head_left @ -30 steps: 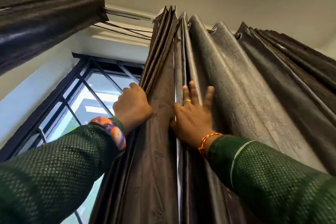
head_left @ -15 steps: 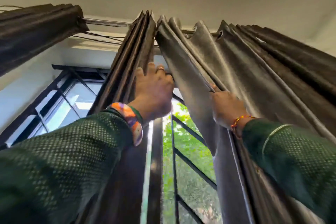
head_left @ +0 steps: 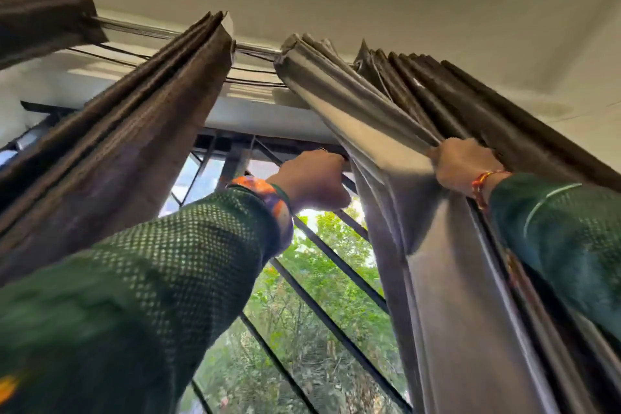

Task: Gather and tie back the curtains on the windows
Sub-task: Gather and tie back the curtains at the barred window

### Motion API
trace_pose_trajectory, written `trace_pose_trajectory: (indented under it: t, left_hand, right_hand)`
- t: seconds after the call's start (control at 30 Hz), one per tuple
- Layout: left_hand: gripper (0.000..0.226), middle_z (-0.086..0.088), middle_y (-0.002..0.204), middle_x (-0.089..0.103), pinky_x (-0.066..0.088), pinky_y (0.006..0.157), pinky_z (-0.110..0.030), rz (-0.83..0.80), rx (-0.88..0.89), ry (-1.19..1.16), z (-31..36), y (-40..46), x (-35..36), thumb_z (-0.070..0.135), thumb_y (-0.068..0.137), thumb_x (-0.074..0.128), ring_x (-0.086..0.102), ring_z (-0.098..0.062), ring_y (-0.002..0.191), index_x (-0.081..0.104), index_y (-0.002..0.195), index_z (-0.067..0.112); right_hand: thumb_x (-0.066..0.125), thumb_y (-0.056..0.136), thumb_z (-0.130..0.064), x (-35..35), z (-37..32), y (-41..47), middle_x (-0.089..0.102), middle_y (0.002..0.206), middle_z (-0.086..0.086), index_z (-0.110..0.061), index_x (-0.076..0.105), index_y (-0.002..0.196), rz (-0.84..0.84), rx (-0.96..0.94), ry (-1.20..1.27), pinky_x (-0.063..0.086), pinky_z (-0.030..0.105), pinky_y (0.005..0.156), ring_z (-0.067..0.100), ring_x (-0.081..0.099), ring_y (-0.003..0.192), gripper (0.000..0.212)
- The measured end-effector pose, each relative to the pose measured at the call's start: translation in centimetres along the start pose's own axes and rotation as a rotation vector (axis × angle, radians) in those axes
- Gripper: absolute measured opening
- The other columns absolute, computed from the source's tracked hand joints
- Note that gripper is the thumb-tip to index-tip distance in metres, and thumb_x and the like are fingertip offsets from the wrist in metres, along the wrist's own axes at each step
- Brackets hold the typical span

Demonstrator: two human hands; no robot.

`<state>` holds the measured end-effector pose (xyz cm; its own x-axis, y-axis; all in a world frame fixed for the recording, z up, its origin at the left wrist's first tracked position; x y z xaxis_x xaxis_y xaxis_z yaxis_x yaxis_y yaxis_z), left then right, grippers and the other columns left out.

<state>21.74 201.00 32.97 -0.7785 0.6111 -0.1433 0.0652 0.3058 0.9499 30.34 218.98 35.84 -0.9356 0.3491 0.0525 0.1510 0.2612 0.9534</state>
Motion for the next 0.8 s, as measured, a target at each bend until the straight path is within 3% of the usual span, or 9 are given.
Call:
trace_pose_trajectory:
  t: [0.27, 0.57, 0.8]
  left_hand:
    - [0.046, -0.013, 0.126, 0.057, 0.044, 0.092, -0.034, -0.035, 0.072, -0.019, 3.6, 1.6, 1.8, 0.029, 0.081, 0.062, 0.05, -0.03, 0.119, 0.055, 0.122, 0.008]
    - [0.044, -0.011, 0.126, 0.055, 0.045, 0.093, -0.035, -0.063, 0.048, -0.051, 3.3, 0.7, 1.6, 0.025, 0.081, 0.062, 0.049, -0.028, 0.118, 0.056, 0.122, 0.011]
    - [0.043, -0.007, 0.13, 0.051, 0.042, 0.093, -0.032, -0.074, 0.066, -0.076, 1.2, -0.4, -0.7, 0.023, 0.083, 0.061, 0.047, -0.024, 0.12, 0.054, 0.125, 0.019]
  right_hand:
    - [0.051, 0.089, -0.013, -1.3, 7.1, 1.3, 0.056, 0.123, 0.03, 0.0, 0.058, 0.118, -0.018, 0.026, -0.062, 0.046, 0.047, 0.094, 0.047, 0.054, 0.112, 0.033]
    - [0.044, 0.088, -0.015, -1.2, 3.1, -2.4, 0.056, 0.126, 0.016, -0.013, 0.058, 0.122, 0.012, -0.211, -0.353, 0.046, 0.041, 0.087, 0.038, 0.055, 0.113, 0.036]
    - [0.049, 0.087, -0.015, -1.4, -2.6, -4.9, 0.012, 0.155, 0.021, -0.008, 0.052, 0.129, 0.027, -0.327, -0.458, 0.039, 0.049, 0.098, 0.038, 0.026, 0.136, 0.042]
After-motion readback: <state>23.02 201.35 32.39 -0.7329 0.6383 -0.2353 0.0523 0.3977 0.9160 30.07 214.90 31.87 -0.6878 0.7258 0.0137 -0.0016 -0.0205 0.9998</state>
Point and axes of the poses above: each hand's wrist, its own y-axis towards the middle knuckle, its own x-axis out of the palm, z = x × y, the point moved 4 cm from there along y, towards the middle knuckle
